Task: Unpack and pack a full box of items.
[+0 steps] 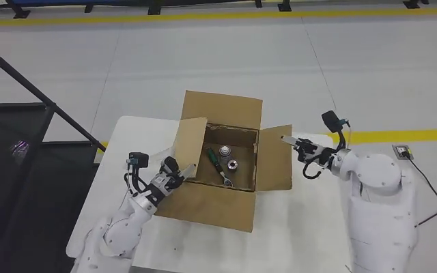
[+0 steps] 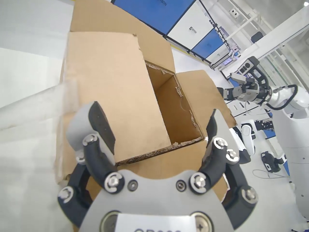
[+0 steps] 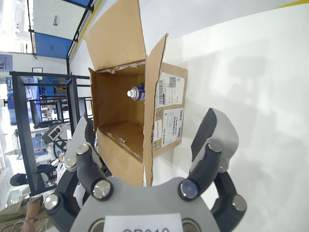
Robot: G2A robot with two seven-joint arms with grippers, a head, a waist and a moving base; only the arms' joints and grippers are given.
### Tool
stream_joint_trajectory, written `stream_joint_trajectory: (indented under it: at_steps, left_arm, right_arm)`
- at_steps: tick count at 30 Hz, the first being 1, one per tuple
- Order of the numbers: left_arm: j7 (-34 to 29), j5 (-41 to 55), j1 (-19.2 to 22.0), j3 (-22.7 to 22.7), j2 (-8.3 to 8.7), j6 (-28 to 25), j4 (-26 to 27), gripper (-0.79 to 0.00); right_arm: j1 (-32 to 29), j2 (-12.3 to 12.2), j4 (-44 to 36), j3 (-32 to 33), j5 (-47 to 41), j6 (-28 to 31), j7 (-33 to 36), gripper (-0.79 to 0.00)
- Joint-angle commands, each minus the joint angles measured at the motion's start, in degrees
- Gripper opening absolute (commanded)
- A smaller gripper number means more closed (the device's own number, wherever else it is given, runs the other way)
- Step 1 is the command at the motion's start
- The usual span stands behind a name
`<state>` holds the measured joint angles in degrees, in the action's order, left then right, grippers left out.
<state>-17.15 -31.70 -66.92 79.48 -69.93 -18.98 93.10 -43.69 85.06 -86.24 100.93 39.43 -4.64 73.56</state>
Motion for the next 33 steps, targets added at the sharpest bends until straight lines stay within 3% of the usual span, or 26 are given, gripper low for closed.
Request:
stream_joint_trajectory:
  at_steps: [1, 9, 19, 27, 33]
  left_arm:
    - [-0.1, -0.2, 0.5, -0.5, -0.06, 0.4, -0.8, 0.0]
    - [0.4, -0.2, 1.6, -1.9, -0.27, 1.6, -2.7, 0.0]
    - [2.1, 1.3, 1.2, -1.2, -0.3, 2.3, -1.9, 0.0]
    - [4.5, 7.5, -4.4, 7.9, 0.63, 1.4, 4.2, 0.0]
    - [0.2, 9.0, -10.2, 15.2, 1.73, -0.7, 5.6, 0.0]
  right_arm:
    - [1.3, -0.3, 1.9, -0.4, -5.7, 3.2, 3.5, 0.0]
    - [3.4, -1.0, 1.6, -5.2, -17.0, 7.7, 11.0, 0.0]
    - [4.9, -0.3, 5.2, -18.2, -17.7, 6.9, 0.4, 0.0]
    - [6.9, -0.1, 11.5, -24.8, -14.2, 6.7, -6.8, 0.0]
    - [7.4, 0.1, 13.7, -29.1, -10.2, 7.0, -12.2, 0.0]
